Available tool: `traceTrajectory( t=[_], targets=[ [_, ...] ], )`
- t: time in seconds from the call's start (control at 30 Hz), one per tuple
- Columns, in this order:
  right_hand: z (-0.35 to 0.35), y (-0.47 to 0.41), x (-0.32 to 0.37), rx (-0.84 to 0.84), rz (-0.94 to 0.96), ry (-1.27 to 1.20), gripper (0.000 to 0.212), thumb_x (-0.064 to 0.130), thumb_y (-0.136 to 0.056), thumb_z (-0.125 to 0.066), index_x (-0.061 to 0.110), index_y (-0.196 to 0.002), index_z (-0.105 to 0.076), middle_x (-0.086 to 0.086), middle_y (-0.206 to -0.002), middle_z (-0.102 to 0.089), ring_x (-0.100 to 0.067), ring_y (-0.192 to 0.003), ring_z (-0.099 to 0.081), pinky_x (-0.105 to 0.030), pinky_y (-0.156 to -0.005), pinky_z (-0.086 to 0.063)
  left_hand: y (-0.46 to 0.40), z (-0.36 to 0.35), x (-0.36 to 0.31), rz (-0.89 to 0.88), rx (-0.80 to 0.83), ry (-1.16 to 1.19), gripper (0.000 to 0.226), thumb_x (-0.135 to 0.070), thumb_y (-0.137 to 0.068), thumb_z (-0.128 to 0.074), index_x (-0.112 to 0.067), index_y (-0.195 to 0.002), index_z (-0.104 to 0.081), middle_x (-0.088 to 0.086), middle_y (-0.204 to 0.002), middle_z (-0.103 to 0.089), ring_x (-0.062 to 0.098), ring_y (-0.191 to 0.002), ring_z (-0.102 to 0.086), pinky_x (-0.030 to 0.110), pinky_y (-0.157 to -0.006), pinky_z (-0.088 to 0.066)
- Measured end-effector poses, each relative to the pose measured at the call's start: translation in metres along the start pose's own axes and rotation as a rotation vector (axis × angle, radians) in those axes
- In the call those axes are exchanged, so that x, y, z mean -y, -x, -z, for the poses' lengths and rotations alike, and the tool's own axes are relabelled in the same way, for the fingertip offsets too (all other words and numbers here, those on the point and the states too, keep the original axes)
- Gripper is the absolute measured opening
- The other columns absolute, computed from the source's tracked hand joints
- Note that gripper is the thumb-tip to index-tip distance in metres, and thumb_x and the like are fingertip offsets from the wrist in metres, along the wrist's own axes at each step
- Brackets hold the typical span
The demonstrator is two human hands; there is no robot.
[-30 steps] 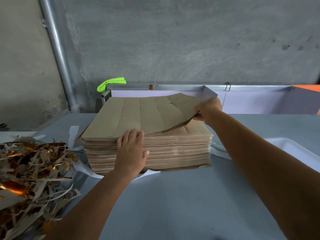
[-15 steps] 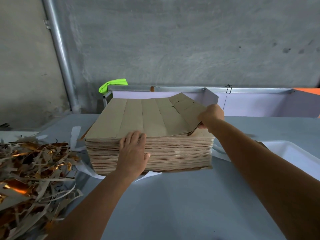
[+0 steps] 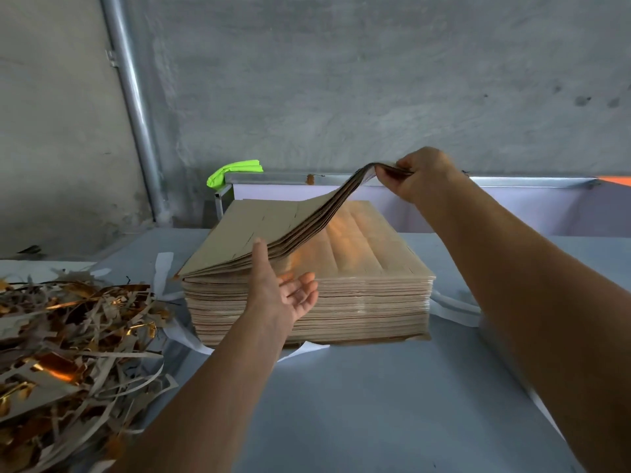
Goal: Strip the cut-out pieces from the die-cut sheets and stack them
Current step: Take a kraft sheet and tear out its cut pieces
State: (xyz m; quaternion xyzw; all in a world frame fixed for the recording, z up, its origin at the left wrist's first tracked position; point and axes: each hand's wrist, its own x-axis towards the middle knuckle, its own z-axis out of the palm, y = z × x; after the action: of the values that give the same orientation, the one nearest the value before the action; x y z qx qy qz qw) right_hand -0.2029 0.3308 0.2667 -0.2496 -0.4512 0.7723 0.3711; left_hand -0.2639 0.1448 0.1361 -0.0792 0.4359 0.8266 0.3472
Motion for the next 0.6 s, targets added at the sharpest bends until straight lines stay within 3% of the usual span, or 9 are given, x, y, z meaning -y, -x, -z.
traceTrajectory(
  t=[0.1, 0.23, 0.33, 0.4, 0.47, 0.6],
  targets=[
    [-0.003, 0.017, 0.019, -0.004, -0.012, -0.136, 0.018, -0.012, -0.092, -0.038, -0.005, -0.077, -0.045, -0.019, -0.084, -0.048, -0.036, -0.08, -0.054, -0.034, -0.028, -0.045, 0.001, -0.005, -0.007, -0.006, 0.077, 0.17, 0.081, -0.069, -0.077, -0.057, 0.004, -0.11, -0.047, 0.024, -0.102, -0.064, 0.031, -0.088, -0.063, 0.038, -0.06, -0.053],
    [0.003, 0.051, 0.032, 0.039, -0.012, -0.179, 0.023, -0.01, -0.094, -0.034, -0.006, -0.074, -0.045, -0.02, -0.087, -0.049, -0.036, -0.067, -0.051, -0.04, -0.036, -0.048, 0.004, -0.008, -0.021, -0.091, 0.157, 0.383, 0.086, -0.064, -0.067, -0.07, -0.007, -0.12, -0.035, 0.028, -0.106, -0.057, 0.04, -0.092, -0.065, 0.044, -0.067, -0.059],
    [0.022, 0.073, 0.031, 0.063, -0.021, -0.181, 0.021, -0.011, -0.095, -0.034, -0.009, -0.078, -0.047, -0.022, -0.087, -0.051, -0.035, -0.071, -0.053, -0.039, -0.037, -0.051, 0.009, -0.002, -0.039, -0.086, 0.224, 0.471, 0.091, -0.065, -0.067, -0.07, 0.0, -0.123, -0.038, 0.029, -0.116, -0.053, 0.044, -0.1, -0.06, 0.052, -0.08, -0.054],
    [0.037, 0.089, 0.028, 0.052, -0.003, -0.156, 0.018, -0.012, -0.094, -0.036, -0.009, -0.081, -0.049, -0.022, -0.09, -0.053, -0.033, -0.075, -0.056, -0.036, -0.044, -0.055, 0.014, 0.004, -0.05, -0.109, 0.181, 0.406, 0.067, -0.053, -0.082, -0.063, -0.001, -0.121, -0.048, 0.026, -0.121, -0.056, 0.04, -0.107, -0.058, 0.05, -0.084, -0.052],
    [0.055, 0.108, 0.02, 0.025, 0.016, -0.137, 0.016, -0.013, -0.093, -0.039, -0.007, -0.082, -0.05, -0.021, -0.09, -0.054, -0.031, -0.076, -0.058, -0.033, -0.05, -0.057, 0.022, 0.011, -0.052, -0.15, 0.134, 0.331, 0.034, -0.026, -0.097, -0.048, -0.003, -0.121, -0.052, 0.022, -0.116, -0.061, 0.035, -0.113, -0.058, 0.048, -0.083, -0.05],
    [0.096, 0.157, 0.001, 0.044, 0.035, -0.13, 0.013, -0.012, -0.092, -0.04, -0.008, -0.088, -0.052, -0.02, -0.089, -0.06, -0.026, -0.076, -0.065, -0.031, -0.058, -0.059, 0.057, 0.034, -0.03, -0.277, 0.132, 0.221, 0.023, -0.001, -0.096, -0.036, -0.008, -0.101, -0.058, 0.012, -0.094, -0.065, 0.026, -0.087, -0.064, 0.047, -0.088, -0.052]
  ],
)
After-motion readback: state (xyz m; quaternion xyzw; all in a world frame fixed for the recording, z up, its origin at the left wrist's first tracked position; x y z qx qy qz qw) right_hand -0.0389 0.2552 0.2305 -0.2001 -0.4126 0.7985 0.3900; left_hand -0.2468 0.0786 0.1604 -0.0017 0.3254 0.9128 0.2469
